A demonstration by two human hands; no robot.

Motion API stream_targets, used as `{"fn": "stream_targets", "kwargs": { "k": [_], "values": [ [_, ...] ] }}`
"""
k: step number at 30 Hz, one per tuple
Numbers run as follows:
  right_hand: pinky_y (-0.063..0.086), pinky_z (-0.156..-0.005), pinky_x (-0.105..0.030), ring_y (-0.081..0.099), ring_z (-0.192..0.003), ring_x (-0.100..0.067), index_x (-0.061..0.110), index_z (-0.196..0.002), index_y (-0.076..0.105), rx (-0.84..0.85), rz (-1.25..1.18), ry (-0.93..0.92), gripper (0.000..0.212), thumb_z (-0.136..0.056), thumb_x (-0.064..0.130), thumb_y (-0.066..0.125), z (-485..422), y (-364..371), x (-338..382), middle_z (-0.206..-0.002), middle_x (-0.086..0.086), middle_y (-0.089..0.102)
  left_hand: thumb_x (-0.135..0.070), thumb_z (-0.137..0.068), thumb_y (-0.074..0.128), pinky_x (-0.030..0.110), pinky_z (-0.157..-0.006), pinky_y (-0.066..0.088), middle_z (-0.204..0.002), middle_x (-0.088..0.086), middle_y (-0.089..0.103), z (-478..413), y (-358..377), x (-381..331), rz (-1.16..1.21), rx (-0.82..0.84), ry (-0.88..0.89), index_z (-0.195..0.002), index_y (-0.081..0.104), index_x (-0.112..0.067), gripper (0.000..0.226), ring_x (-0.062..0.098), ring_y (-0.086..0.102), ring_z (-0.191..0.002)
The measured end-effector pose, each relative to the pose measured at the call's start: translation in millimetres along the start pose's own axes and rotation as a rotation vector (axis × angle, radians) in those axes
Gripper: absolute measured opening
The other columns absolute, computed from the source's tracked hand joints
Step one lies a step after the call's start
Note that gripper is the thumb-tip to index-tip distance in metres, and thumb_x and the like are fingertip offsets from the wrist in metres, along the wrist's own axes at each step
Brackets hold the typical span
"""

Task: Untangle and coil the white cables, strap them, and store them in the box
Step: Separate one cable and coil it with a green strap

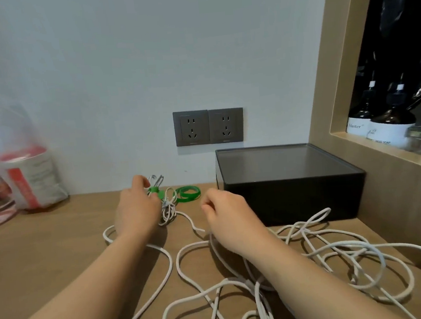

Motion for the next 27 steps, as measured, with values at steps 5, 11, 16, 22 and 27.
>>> {"fn": "stream_targets", "kwargs": {
  "k": [5,11,16,22,27],
  "values": [
    [0.042,-0.093,-0.033,0.049,-0.113,-0.025,0.014,-0.127,0.046,0.179,-0.088,0.163,0.037,-0.093,0.002,0.038,-40.4,34.7,-4.0,-0.127,-0.009,0.049,-0.035,-0.094,0.044,0.044,-0.091,0.043,-0.121,0.014,0.044,-11.0,31.0,12.0,-0.079,0.160,0.030,-0.111,0.050,-0.022,0.022,0.037,0.051,-0.103],
    [0.032,-0.107,-0.040,0.033,-0.128,-0.029,0.014,-0.138,0.034,0.113,0.014,0.248,0.051,-0.089,0.001,0.045,-86.0,57.7,-21.8,-0.143,-0.007,0.034,-0.045,-0.077,0.068,0.041,-0.092,0.045,-0.116,0.007,0.046,-21.7,37.0,12.7,-0.144,0.283,0.102,-0.109,0.043,-0.027,0.045,0.030,0.051,-0.106],
    [0.027,-0.103,-0.039,0.031,-0.128,-0.032,0.019,-0.140,0.032,0.186,0.329,0.204,0.054,-0.090,0.007,0.048,-101.7,72.6,-32.5,-0.143,-0.006,0.038,-0.026,-0.076,0.069,0.030,-0.057,0.035,-0.091,0.006,0.054,-27.2,34.3,13.9,0.019,0.246,0.092,-0.096,0.044,-0.018,0.033,0.022,0.051,-0.077],
    [0.043,-0.075,-0.036,0.054,-0.097,-0.030,0.005,-0.111,0.055,0.108,0.412,0.195,0.027,-0.090,-0.003,0.040,-98.1,66.0,-25.8,-0.114,-0.014,0.057,-0.021,-0.079,0.066,0.031,-0.060,0.033,-0.080,0.004,0.054,-39.8,30.3,32.3,0.383,0.103,-0.191,-0.085,0.049,-0.013,0.019,0.024,0.049,-0.077],
    [0.044,-0.063,-0.033,0.059,-0.085,-0.029,0.008,-0.118,0.037,-0.036,0.364,0.116,0.025,-0.094,0.002,0.041,-80.2,46.4,-0.2,-0.105,-0.015,0.059,-0.018,-0.082,0.063,0.027,-0.050,0.035,-0.073,0.006,0.055,-40.1,27.4,27.0,0.558,0.007,-0.253,-0.081,0.050,-0.012,0.014,0.021,0.050,-0.060]
  ]
}}
Point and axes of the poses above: each hand's wrist, its own z-axis away from the middle knuckle, its own y-axis out of the palm, x = y × z, the point moved 5 cm from there along -z, towards the middle knuckle
